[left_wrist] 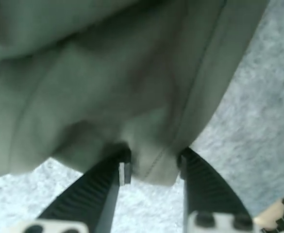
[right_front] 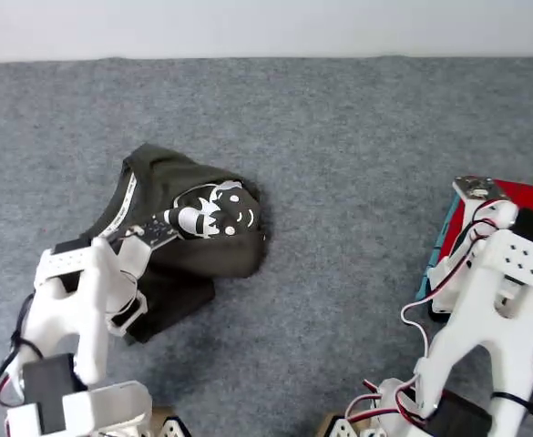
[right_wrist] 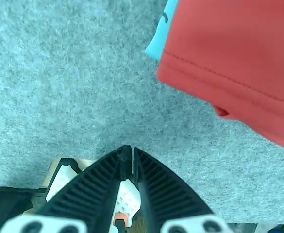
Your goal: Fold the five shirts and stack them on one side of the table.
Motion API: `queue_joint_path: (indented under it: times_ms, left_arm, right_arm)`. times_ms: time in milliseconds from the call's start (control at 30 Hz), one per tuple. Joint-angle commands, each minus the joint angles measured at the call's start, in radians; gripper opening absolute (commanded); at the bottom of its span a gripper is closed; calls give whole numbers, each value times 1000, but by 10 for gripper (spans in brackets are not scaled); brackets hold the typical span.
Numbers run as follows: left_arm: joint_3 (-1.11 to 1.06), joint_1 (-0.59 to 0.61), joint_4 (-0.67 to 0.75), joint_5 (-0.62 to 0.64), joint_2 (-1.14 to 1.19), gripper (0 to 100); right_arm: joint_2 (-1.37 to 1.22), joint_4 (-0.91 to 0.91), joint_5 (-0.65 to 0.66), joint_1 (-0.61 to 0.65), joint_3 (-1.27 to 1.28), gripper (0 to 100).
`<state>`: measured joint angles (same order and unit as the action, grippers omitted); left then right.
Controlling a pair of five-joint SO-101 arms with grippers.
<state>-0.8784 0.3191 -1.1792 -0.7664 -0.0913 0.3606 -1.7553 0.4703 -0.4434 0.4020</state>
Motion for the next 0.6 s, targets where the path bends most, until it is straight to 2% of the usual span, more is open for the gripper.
queue_joint_path:
  times_ms: [0, 67, 200, 400, 567]
  left_arm:
    - [76, 3, 2, 26, 46, 59]
    - [117, 2, -25, 28, 43, 0]
    - [249, 2, -180, 61, -66, 4]
    - [573, -35, -373, 256, -387, 4]
    - [872, -91, -489, 433, -436, 5]
  right_arm:
    - [41, -38, -9, 8, -8, 11]
    - [41, -38, -9, 8, -11, 11]
    - [41, -38, -5, 10, -12, 11]
    - [41, -36, -3, 12, -12, 11]
    - [41, -38, -8, 127, -11, 10]
